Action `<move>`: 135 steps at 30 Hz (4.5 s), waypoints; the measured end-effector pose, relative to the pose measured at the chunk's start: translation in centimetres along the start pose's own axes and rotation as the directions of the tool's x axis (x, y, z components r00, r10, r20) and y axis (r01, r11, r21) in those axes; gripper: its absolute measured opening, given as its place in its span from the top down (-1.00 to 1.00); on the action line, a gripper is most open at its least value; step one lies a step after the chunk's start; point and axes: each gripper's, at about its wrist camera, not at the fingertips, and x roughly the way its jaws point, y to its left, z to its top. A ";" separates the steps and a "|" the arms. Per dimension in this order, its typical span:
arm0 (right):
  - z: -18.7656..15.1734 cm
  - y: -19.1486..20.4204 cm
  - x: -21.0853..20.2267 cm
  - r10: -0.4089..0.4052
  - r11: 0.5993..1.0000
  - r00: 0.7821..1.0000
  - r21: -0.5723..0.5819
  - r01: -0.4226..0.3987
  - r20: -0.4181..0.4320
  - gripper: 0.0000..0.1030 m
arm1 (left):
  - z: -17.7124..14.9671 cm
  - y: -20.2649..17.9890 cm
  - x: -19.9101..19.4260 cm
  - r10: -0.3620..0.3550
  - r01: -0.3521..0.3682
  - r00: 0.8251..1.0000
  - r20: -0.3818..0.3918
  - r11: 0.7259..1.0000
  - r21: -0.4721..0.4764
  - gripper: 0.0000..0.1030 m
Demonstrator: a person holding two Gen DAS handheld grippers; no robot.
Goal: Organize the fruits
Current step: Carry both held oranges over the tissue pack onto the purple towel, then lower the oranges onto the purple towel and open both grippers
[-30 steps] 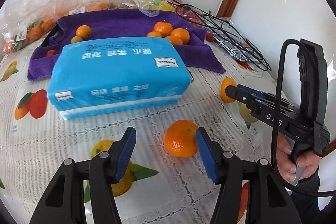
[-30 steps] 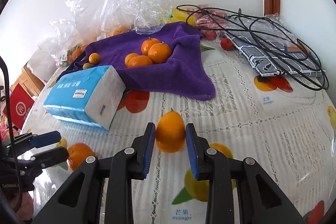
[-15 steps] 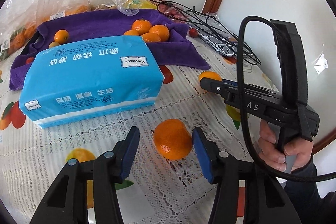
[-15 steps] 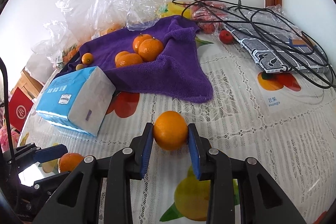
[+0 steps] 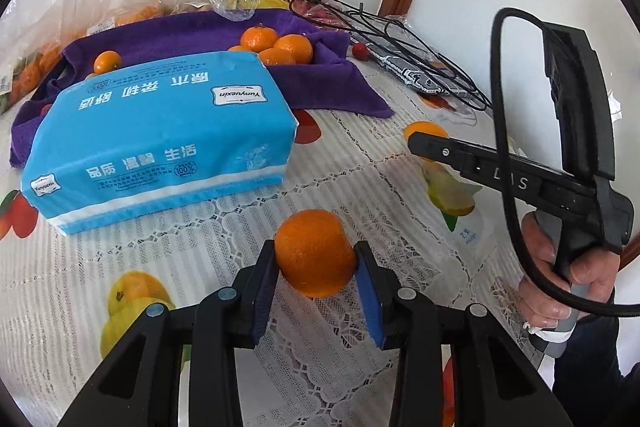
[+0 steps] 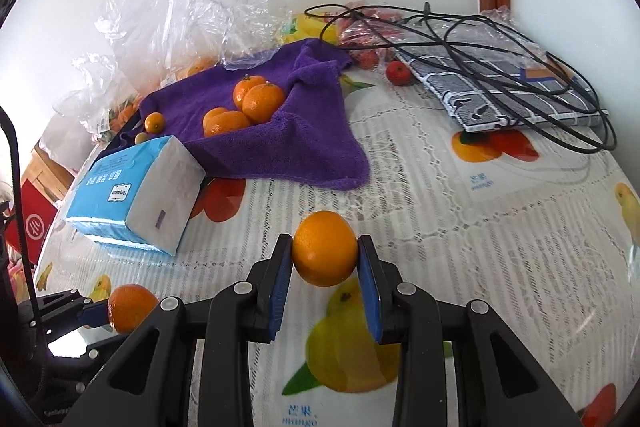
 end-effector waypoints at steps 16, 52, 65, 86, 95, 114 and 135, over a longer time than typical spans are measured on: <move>0.6 5.6 -2.4 0.054 0.996 0.998 -0.076 -0.051 0.034 0.37 | 0.3 4.8 -5.4 0.087 -0.075 0.993 0.083 0.986 -0.146 0.30; 9.8 13.9 0.4 0.118 0.986 0.984 -0.134 -0.099 0.137 0.37 | 9.5 14.4 -8.4 0.274 -0.206 0.932 0.237 0.939 -0.277 0.30; 10.8 14.3 4.2 0.148 0.981 0.980 -0.143 -0.129 0.134 0.37 | 10.6 16.9 -5.9 0.280 -0.207 0.931 0.234 0.933 -0.294 0.30; 10.1 13.0 6.6 0.125 0.987 0.987 -0.115 -0.114 0.097 0.37 | 10.2 16.6 -4.0 0.275 -0.212 0.940 0.202 0.934 -0.286 0.29; 9.6 13.0 8.3 0.106 0.988 0.993 -0.120 -0.100 0.049 0.37 | 10.1 16.7 -3.5 0.285 -0.227 0.940 0.187 0.932 -0.282 0.29; 9.4 13.4 8.9 0.090 0.987 0.996 -0.135 -0.086 0.023 0.35 | 10.2 17.9 -2.7 0.256 -0.191 0.951 0.173 0.927 -0.324 0.29; 8.7 13.3 7.5 0.099 0.986 0.994 -0.141 -0.092 0.046 0.32 | 11.6 16.5 0.4 0.211 -0.156 0.967 0.142 0.934 -0.320 0.29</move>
